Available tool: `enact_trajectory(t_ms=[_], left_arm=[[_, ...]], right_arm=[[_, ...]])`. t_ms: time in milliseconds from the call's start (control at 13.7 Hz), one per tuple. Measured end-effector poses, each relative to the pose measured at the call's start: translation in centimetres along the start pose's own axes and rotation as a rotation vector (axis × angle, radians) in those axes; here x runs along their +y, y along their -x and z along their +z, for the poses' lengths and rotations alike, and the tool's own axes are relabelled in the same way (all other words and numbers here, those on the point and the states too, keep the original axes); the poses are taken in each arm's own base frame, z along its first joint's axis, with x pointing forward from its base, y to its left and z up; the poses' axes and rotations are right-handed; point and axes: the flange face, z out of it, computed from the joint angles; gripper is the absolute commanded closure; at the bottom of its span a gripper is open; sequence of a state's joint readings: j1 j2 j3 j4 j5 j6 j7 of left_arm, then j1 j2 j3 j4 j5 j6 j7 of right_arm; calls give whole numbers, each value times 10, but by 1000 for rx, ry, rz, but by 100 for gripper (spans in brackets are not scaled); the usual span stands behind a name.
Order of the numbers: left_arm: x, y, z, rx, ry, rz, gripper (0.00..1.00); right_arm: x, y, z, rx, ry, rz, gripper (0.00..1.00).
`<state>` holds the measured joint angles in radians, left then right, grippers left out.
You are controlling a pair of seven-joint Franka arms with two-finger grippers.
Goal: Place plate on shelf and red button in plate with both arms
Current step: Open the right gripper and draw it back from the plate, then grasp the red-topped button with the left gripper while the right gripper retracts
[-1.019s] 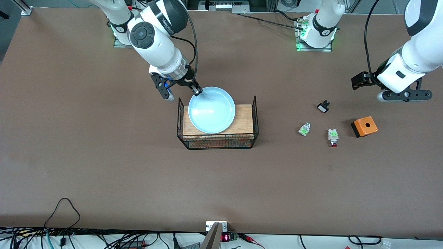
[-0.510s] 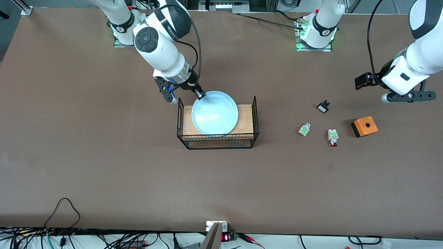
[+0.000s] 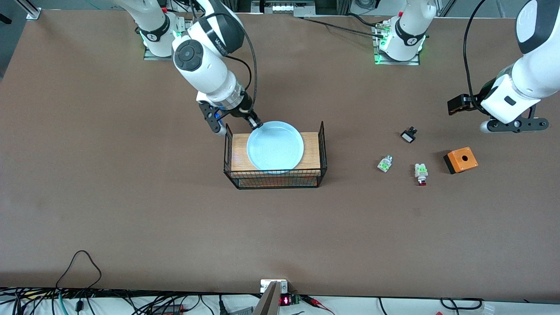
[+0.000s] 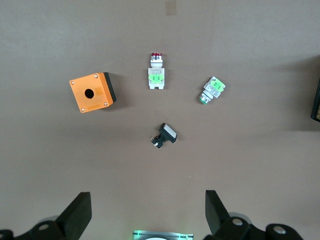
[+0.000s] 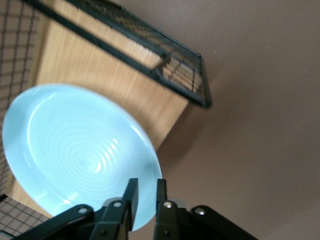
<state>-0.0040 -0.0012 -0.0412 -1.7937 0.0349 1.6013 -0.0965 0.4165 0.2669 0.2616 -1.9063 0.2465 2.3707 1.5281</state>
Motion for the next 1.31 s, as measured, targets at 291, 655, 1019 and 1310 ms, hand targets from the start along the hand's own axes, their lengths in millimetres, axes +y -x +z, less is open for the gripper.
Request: enact_trajectory(t_ms=[291, 655, 1019, 1310], left_arm=[[4, 1, 5, -41, -5, 8, 0], [12, -26, 23, -120, -9, 37, 0], [20, -105, 128, -88, 3, 98, 0], [-16, -161, 222, 41, 25, 118, 0]], right_arm=[[-9, -9, -59, 29, -45, -20, 0], [-8, -19, -178, 143, 29, -203, 0], [3, -101, -219, 303, 209, -549, 0], [26, -222, -241, 285, 286, -673, 0]])
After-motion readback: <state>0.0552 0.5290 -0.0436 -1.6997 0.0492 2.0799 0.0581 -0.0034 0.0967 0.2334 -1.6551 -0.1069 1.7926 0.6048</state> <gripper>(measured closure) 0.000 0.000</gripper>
